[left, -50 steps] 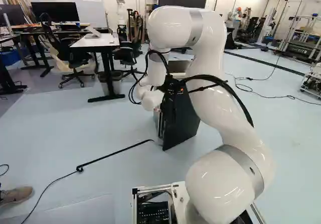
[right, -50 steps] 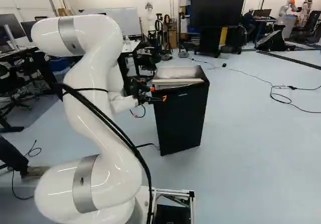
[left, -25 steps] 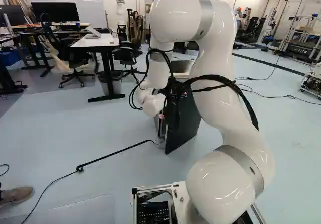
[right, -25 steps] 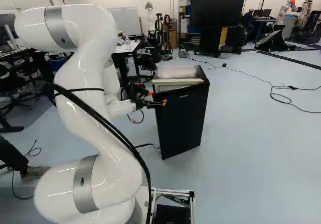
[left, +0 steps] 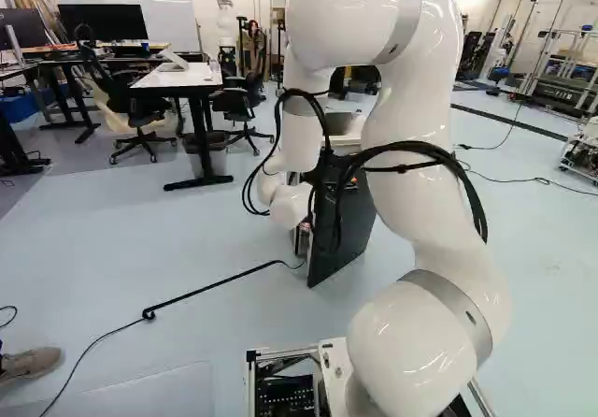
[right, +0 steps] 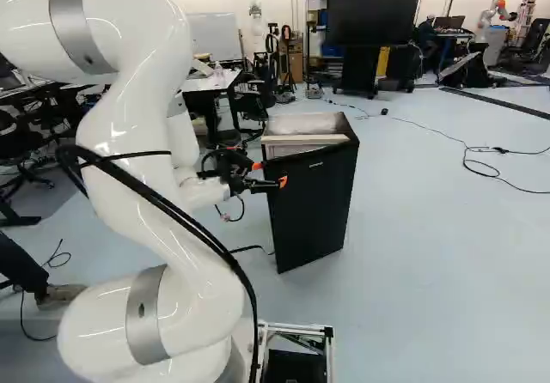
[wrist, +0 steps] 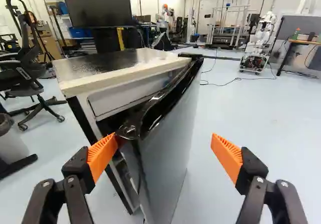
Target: Open the fridge door
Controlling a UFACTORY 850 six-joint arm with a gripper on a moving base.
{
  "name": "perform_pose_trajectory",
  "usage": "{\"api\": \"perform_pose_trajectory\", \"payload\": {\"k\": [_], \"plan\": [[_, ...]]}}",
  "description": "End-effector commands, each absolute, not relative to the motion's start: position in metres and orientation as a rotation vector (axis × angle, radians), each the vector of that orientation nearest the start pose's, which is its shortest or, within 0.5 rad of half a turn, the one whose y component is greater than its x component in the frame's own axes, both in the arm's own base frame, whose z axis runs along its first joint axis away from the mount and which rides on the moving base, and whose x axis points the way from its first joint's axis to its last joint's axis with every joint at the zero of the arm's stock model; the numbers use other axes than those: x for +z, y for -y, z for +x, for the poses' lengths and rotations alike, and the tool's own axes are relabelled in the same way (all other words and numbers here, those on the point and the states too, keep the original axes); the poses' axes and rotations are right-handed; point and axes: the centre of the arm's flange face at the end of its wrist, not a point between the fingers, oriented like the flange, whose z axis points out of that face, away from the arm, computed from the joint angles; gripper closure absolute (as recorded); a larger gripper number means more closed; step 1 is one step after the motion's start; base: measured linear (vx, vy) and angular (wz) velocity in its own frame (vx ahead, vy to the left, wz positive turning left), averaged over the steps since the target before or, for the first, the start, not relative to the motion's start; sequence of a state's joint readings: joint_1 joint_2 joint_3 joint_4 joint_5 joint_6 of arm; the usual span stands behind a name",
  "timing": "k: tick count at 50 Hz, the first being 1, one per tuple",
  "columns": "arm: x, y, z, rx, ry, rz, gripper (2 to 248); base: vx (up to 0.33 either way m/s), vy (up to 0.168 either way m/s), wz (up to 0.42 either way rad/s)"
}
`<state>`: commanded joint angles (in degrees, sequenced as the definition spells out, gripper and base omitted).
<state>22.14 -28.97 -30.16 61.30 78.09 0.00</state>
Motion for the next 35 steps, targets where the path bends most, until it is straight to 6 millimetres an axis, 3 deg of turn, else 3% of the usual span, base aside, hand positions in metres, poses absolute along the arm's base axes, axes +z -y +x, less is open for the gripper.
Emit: {"api": "perform_pose_trajectory", "payload": {"k": [35], "plan": [[0.274,-0.046,0.316,-2.191,-0.97,-2.729,3,0.0,0.0,0.0]]}}
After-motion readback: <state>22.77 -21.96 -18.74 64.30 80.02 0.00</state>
